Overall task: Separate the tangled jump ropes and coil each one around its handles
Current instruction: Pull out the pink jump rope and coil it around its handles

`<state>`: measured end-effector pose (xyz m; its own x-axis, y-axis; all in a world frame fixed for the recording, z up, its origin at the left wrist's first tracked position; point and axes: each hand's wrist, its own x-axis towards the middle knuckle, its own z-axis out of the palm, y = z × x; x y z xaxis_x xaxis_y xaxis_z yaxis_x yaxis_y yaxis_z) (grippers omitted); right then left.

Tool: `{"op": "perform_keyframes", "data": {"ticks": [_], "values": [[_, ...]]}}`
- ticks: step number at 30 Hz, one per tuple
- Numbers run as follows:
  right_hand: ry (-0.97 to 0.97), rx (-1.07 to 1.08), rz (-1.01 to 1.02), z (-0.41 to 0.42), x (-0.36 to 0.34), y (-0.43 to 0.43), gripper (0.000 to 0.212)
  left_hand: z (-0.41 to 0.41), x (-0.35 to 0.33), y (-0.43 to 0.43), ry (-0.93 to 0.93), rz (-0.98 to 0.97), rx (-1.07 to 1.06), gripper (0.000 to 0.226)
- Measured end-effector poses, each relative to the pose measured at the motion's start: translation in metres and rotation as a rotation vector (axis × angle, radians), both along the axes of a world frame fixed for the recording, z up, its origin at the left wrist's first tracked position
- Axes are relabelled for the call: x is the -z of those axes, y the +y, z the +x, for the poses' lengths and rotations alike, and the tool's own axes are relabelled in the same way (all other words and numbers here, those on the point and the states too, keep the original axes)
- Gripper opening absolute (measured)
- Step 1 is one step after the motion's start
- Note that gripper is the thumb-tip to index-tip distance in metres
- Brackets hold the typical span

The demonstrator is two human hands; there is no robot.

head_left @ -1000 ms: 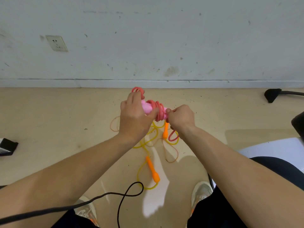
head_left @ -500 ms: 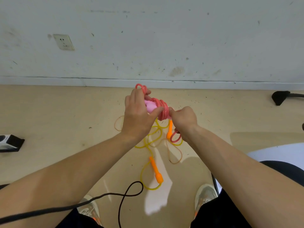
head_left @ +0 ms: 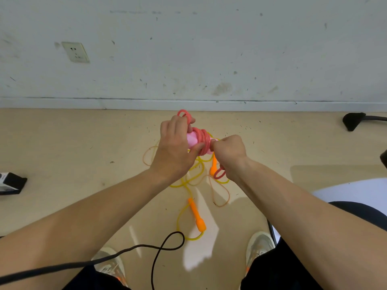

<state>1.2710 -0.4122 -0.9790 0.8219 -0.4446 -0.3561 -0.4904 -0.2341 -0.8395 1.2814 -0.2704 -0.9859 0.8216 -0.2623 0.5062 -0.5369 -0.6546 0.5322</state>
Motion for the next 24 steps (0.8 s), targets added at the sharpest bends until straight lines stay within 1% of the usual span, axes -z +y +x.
{"op": "perform_keyframes", "data": {"ticks": [2,4,7,9,11,13,16,18,20,22,24], "values": [[-0.005,-0.114,-0.078,-0.004,-0.003,0.003,0.017,0.002,0.000,0.003,0.000,0.047,0.026,0.051],[0.005,-0.172,-0.111,-0.007,-0.008,0.004,0.021,0.003,0.002,0.005,0.009,0.079,0.038,0.051],[0.017,-0.256,-0.142,-0.009,-0.020,0.005,0.021,0.004,0.004,0.008,-0.003,0.117,0.037,0.045],[0.013,-0.295,-0.171,-0.011,-0.025,0.005,0.022,0.004,0.003,0.009,-0.020,0.114,0.041,0.042],[0.006,-0.289,-0.149,-0.012,-0.028,0.006,0.019,0.004,0.000,0.011,-0.006,0.097,0.050,0.042],[-0.014,-0.268,-0.093,-0.013,-0.029,0.004,0.016,0.007,-0.010,0.011,0.051,0.068,0.058,0.043],[-0.053,-0.316,-0.035,-0.014,-0.041,-0.005,0.022,0.017,-0.028,0.014,0.213,0.001,0.037,0.046],[-0.086,-0.353,0.083,-0.017,-0.051,-0.009,0.018,0.021,-0.033,0.018,0.279,-0.020,0.056,0.048],[-0.076,-0.422,0.244,-0.022,-0.059,-0.010,0.016,0.022,-0.036,0.024,0.347,-0.065,0.087,0.049],[-0.012,-0.514,0.477,-0.023,-0.062,-0.010,0.024,0.021,-0.042,0.029,0.416,-0.108,0.135,0.052],[0.055,-0.568,0.729,-0.022,-0.063,-0.014,0.039,0.020,-0.050,0.035,0.508,-0.186,0.210,0.053]]}}
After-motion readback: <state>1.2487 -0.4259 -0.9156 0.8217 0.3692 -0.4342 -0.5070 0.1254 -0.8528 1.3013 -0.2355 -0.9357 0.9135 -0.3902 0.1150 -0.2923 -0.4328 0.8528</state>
